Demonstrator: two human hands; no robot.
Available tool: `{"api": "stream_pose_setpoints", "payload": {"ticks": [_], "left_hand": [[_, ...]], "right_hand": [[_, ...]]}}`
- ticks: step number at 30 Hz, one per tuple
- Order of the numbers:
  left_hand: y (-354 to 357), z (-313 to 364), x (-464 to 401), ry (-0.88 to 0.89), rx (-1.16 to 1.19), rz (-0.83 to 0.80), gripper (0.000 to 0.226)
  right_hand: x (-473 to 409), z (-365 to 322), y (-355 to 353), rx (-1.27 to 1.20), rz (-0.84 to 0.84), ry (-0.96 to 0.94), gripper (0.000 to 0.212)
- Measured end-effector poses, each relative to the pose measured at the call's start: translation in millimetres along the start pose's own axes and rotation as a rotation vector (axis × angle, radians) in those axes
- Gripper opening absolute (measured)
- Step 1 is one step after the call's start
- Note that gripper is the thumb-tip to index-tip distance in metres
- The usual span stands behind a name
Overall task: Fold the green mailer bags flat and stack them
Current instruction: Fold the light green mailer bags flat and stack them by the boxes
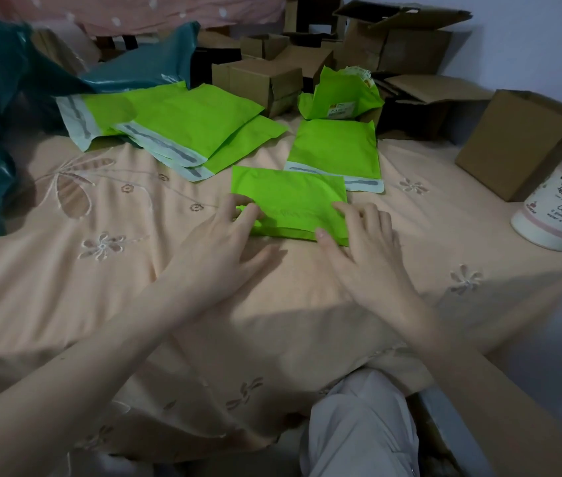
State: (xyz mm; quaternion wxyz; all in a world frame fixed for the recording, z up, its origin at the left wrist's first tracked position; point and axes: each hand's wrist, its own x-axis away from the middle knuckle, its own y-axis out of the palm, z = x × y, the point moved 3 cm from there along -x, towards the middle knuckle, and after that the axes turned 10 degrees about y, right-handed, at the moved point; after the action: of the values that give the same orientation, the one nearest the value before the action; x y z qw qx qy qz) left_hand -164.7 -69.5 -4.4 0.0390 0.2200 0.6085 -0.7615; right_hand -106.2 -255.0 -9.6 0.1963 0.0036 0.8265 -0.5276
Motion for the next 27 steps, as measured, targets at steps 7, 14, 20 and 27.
{"api": "stream_pose_setpoints", "payload": {"ticks": [7, 14, 20, 27], "left_hand": [[-4.6, -1.3, -9.1, 0.025, -0.014, 0.055, 0.055], [2.1, -2.5, -15.9, -0.007, 0.064, 0.116, 0.049], [5.1, -12.3, -17.4, -0.075, 0.168, 0.252, 0.062], [1.8, 7.8, -62.3, -0.430, 0.980, 0.293, 0.074]], "right_hand": [[-54.4, 4.0, -11.1, -0.175, -0.134, -0.008, 0.047], [-78.1, -5.9, -3.6, -0.124, -0.364, 0.035, 0.055], [-74.4, 10.7, -4.0, -0.531, -0.447, 0.180, 0.044], [-86.1, 30.7, -24.0, -0.812, -0.170, 0.272, 0.046]]}}
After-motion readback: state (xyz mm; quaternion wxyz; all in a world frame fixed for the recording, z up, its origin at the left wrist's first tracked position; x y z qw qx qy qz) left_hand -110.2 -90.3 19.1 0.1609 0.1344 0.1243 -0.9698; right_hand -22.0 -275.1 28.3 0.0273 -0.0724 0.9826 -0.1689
